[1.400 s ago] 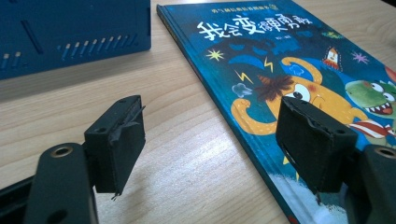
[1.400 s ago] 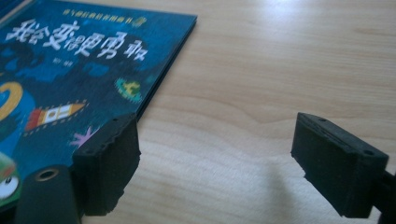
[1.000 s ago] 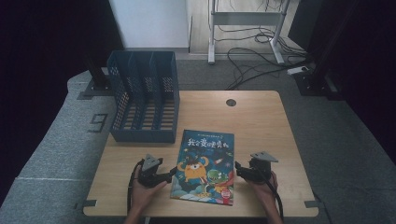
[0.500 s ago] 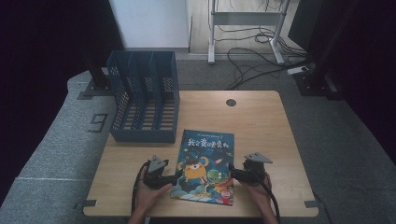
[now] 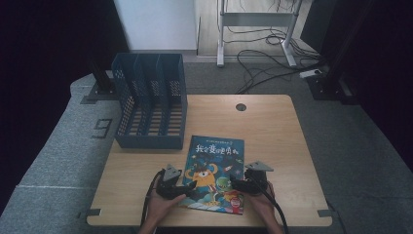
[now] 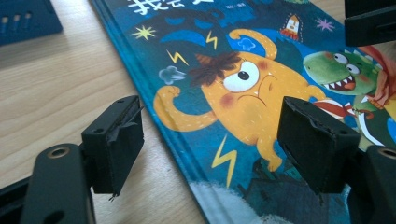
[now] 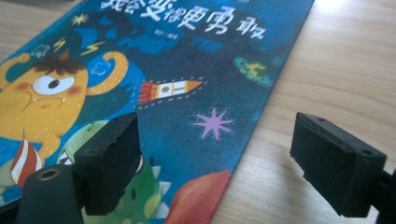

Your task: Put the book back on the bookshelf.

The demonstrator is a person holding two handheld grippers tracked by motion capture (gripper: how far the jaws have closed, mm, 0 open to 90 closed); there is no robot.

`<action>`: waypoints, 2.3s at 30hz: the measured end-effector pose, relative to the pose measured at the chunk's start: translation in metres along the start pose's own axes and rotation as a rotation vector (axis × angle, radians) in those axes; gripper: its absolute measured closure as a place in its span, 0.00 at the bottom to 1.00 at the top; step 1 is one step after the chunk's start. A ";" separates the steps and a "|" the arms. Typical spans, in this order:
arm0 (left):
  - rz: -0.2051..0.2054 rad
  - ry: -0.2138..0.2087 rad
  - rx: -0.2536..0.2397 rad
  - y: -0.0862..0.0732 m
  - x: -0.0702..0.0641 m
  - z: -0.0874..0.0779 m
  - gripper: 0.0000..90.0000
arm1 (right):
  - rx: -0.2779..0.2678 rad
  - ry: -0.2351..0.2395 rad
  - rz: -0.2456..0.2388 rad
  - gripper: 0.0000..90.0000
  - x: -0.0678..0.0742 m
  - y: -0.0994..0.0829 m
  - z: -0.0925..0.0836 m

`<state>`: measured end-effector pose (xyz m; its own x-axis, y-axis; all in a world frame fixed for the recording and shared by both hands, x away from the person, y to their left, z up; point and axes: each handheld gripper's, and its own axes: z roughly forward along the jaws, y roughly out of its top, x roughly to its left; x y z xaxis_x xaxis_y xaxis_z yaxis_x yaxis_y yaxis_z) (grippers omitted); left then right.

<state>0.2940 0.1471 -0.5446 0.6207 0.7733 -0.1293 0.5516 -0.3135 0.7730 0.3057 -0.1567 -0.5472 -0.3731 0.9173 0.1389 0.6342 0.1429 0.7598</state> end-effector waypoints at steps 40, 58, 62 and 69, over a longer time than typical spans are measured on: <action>0.000 0.019 0.090 0.003 -0.008 0.009 0.23 | 0.015 0.097 0.094 0.19 0.004 0.000 0.002; -0.009 0.011 0.086 0.003 -0.006 0.009 0.23 | -0.017 0.173 0.202 0.21 -0.006 0.002 -0.004; -0.023 0.000 0.079 0.003 -0.005 0.009 0.23 | -0.032 0.183 0.207 0.22 -0.006 0.004 -0.008; -0.045 -0.019 0.069 0.003 -0.003 0.008 0.22 | -0.067 0.230 0.231 0.25 -0.012 0.008 -0.015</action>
<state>0.2984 0.1397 -0.5474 0.6046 0.7770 -0.1753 0.6159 -0.3164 0.7215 0.3056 -0.1718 -0.5332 -0.3723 0.8137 0.4464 0.6770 -0.0909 0.7303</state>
